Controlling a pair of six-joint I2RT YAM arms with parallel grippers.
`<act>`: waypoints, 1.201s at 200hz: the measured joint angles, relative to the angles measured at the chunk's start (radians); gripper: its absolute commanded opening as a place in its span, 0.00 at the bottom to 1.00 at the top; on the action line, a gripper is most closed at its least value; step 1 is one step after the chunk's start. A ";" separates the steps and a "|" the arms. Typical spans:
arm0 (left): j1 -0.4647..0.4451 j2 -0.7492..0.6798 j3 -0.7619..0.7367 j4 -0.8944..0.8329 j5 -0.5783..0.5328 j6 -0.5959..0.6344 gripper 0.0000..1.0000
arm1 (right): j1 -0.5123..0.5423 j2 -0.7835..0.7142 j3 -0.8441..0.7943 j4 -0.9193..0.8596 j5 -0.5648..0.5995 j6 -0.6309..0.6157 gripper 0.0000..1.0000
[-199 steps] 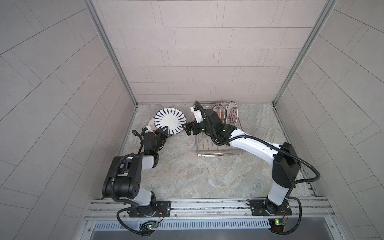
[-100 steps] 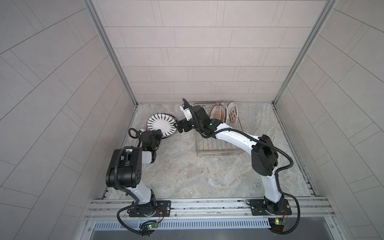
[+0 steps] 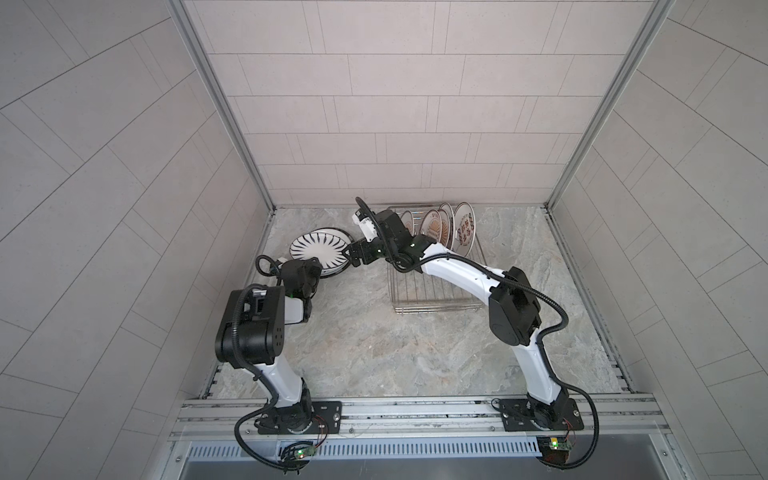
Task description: Unload the plates from the dish rack
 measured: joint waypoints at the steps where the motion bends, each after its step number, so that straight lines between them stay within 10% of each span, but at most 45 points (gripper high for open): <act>1: 0.000 0.000 0.000 0.000 0.000 0.000 0.31 | 0.000 0.000 0.000 0.000 0.000 0.000 0.93; 91: 0.005 0.046 0.014 0.013 0.013 0.018 0.49 | 0.000 0.010 0.008 -0.039 -0.004 0.011 0.92; 240: 0.005 -0.043 0.074 -0.284 -0.106 0.081 0.34 | 0.000 0.045 0.020 -0.060 -0.003 0.012 0.92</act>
